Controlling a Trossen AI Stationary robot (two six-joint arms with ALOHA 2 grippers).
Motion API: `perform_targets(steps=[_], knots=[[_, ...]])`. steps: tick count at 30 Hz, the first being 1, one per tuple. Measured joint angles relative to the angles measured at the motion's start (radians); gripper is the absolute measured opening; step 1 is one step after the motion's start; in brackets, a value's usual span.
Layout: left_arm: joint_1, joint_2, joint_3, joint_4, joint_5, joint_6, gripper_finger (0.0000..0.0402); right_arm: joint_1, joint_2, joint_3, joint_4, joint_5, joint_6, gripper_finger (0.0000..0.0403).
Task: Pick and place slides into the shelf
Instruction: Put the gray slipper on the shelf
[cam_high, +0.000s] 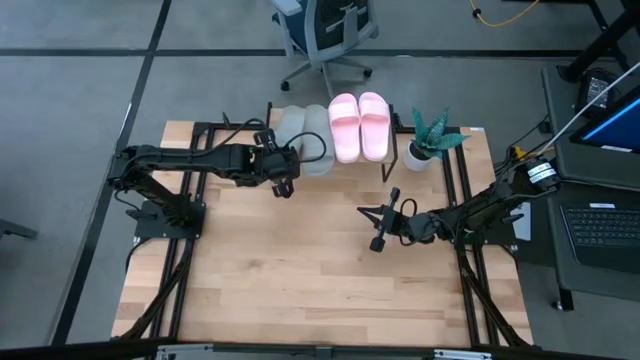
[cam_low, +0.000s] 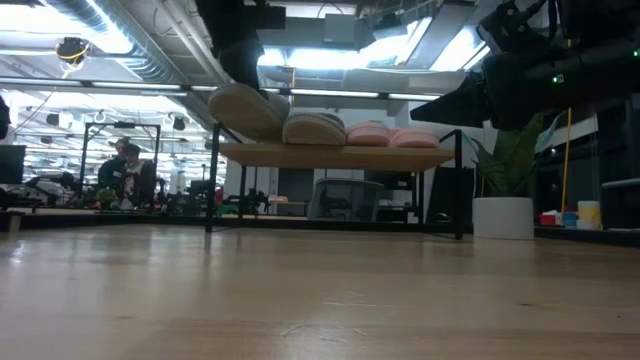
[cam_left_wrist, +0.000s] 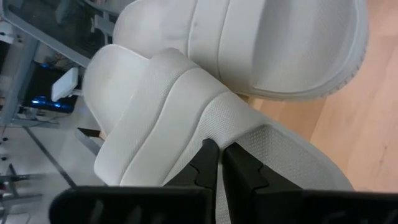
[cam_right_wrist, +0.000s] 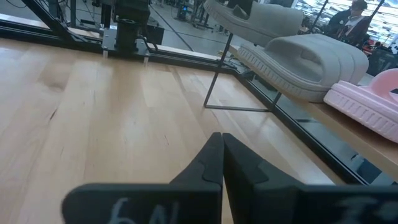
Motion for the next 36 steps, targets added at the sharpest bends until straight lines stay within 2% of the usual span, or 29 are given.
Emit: perform_targets(steps=[4, 20, 24, 36], knots=[[0.001, 0.000, 0.000, 0.002, 0.045, -0.001, 0.0003, 0.000, 0.000, 0.000, 0.000, 0.000, 0.000, 0.0008], [0.000, 0.000, 0.048, 0.003, 0.072, -0.004, 0.0002, 0.000, 0.000, 0.000, 0.000, 0.000, -0.004, 0.0009], [0.000, 0.000, 0.058, 0.007, 0.096, -0.003, 0.0019, 0.000, 0.000, 0.000, 0.000, 0.000, -0.004, 0.0009], [-0.001, 0.000, 0.058, -0.007, 0.084, 0.001, 0.0061, 0.000, 0.000, 0.000, 0.000, -0.001, -0.004, 0.0009]])
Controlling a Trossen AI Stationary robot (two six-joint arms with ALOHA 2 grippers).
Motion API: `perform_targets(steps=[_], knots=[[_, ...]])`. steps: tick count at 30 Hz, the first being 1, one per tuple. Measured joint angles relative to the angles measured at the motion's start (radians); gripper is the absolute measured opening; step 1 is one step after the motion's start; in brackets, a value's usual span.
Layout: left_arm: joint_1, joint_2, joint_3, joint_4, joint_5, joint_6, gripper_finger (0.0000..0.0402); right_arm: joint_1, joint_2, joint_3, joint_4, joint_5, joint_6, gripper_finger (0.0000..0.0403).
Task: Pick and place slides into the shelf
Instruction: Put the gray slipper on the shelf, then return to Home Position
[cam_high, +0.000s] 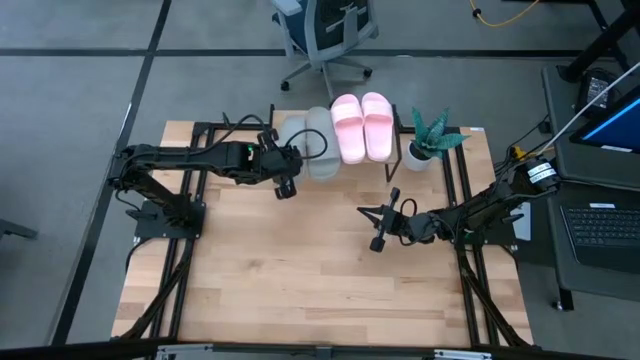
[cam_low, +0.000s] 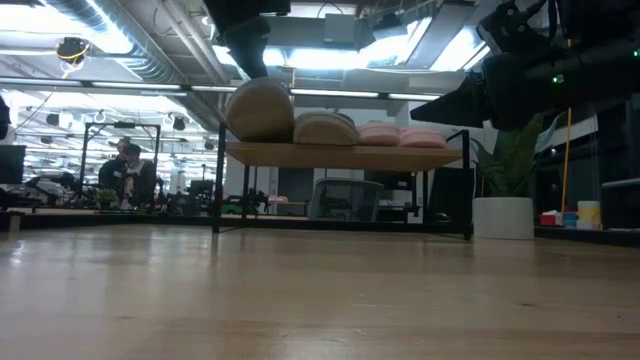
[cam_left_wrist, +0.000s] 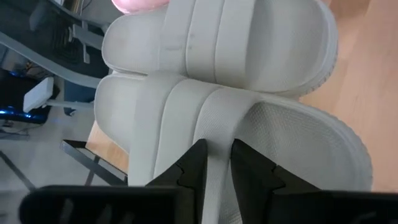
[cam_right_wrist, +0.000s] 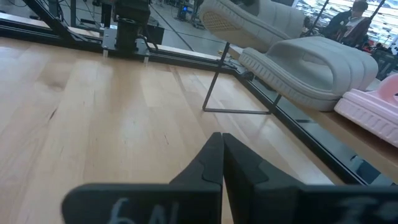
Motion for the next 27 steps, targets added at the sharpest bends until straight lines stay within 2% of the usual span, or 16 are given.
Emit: perform_targets(steps=[7, 14, 18, 27], knots=[[0.000, 0.000, 0.000, -0.043, -0.062, 0.001, 0.0105, 0.000, 0.000, 0.000, 0.000, 0.000, 0.000, 0.0009], [0.000, 0.000, 0.000, -0.067, -0.055, 0.001, 0.0148, 0.000, 0.000, 0.000, 0.000, -0.002, 0.000, 0.0009], [-0.001, 0.000, 0.000, -0.082, -0.010, 0.000, 0.0162, 0.000, 0.000, 0.000, 0.000, -0.002, 0.000, 0.0009], [-0.035, -0.004, 0.000, -0.096, -0.012, 0.057, 0.0171, 0.000, 0.000, 0.000, 0.000, -0.002, 0.000, 0.0009]])
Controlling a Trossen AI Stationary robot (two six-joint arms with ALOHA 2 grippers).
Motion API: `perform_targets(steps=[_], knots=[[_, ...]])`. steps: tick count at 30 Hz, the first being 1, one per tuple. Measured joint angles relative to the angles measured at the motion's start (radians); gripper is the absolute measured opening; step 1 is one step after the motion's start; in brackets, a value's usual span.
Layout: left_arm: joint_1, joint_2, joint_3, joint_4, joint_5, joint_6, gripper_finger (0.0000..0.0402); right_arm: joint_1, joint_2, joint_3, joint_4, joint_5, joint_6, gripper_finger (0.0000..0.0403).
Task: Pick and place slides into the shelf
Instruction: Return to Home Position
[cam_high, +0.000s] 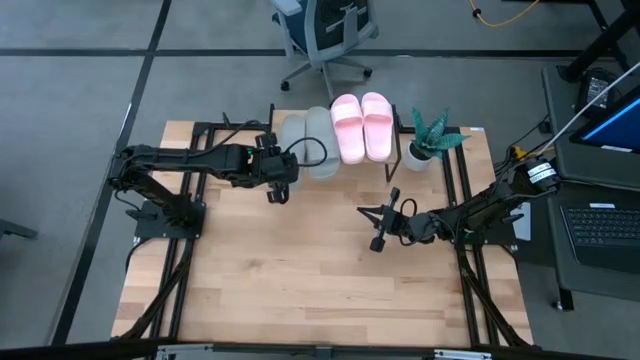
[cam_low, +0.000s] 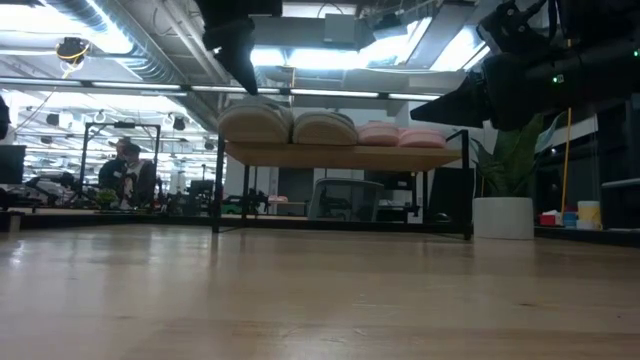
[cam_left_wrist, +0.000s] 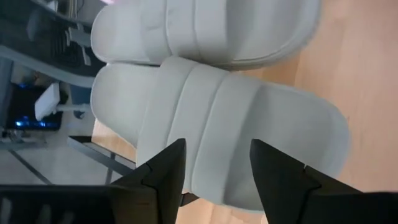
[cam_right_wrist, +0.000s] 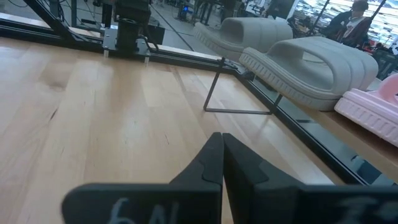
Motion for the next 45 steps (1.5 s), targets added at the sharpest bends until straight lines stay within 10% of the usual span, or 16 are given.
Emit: perform_targets(steps=[18, 34, 45], knots=[[-0.191, -0.223, 0.001, -0.010, -0.121, -0.012, 0.0171, 0.036, -0.155, 0.006, 0.018, -0.080, 0.003, 0.0009], [-0.343, -0.450, 0.000, 0.095, -0.004, 0.010, 0.0171, 0.041, -0.472, 0.560, -1.029, -0.285, 0.014, 0.0009], [-0.342, -0.883, -0.385, 0.354, 0.052, 0.047, 0.0171, 0.048, -0.838, 0.397, -1.206, -0.432, 0.033, 0.0009]])
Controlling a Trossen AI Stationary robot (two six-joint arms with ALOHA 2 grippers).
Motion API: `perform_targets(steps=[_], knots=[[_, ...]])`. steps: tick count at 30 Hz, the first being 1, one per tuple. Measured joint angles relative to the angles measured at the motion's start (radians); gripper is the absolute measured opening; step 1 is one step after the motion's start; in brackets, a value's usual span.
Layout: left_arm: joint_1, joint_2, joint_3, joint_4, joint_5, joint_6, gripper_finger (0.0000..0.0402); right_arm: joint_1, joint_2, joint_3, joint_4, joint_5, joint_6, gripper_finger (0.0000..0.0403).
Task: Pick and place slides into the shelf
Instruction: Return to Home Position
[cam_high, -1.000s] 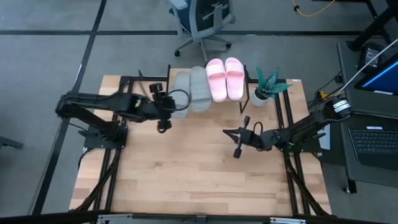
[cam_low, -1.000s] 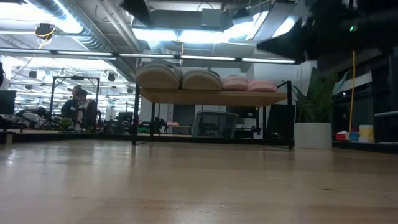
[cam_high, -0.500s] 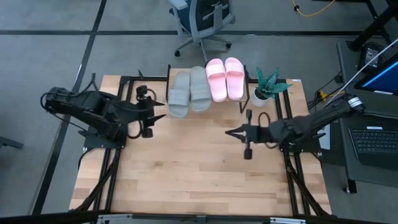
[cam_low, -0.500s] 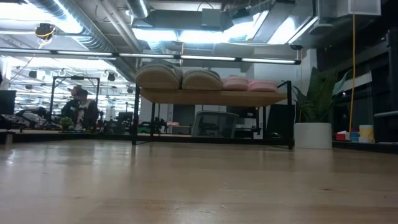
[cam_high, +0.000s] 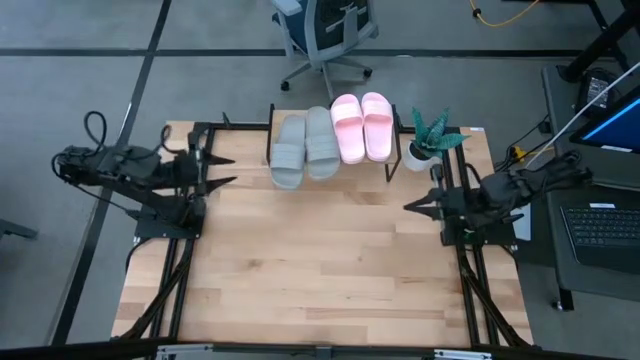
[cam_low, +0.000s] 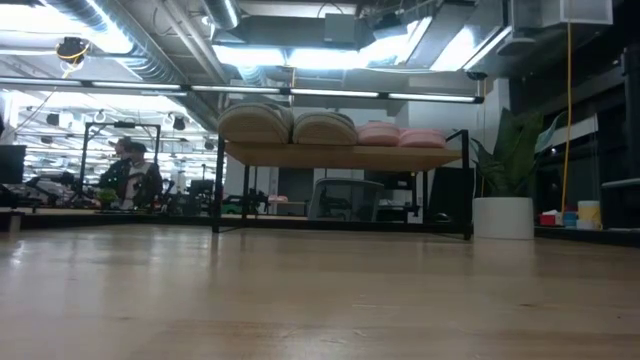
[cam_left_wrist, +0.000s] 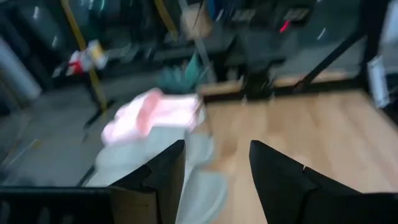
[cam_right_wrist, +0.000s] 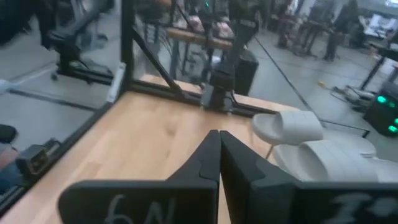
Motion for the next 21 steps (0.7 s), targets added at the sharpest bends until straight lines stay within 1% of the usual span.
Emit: perform_targets(steps=[2, 5, 8, 11, 13, 16, 21], knots=[[0.000, -0.100, -0.125, 0.120, 0.052, 0.042, 0.0171, 0.000, -0.083, -0.065, 0.012, -0.006, 0.003, 0.0009], [0.000, -0.220, -0.277, 0.273, 0.142, 0.087, 0.0171, 0.000, -0.192, -0.168, 0.077, -0.008, 0.005, 0.0009], [0.000, -0.294, -0.381, 0.348, 0.147, 0.089, 0.0171, 0.000, -0.275, -0.257, 0.112, -0.032, 0.032, 0.0009], [0.001, -0.311, -0.472, 0.365, 0.148, 0.054, 0.0171, 0.000, -0.321, -0.335, 0.140, -0.063, 0.053, 0.0009], [0.011, -0.314, -0.519, 0.373, 0.146, 0.029, 0.0171, 0.000, -0.331, -0.386, 0.163, -0.063, 0.059, 0.0009], [0.036, -0.314, -0.589, 0.446, 0.157, 0.003, 0.0171, 0.000, -0.332, -0.460, 0.271, -0.065, 0.060, 0.0009], [0.074, -0.321, -0.712, 0.640, 0.292, -0.008, 0.0171, 0.000, -0.329, -0.590, 0.433, -0.083, 0.078, 0.0009]])
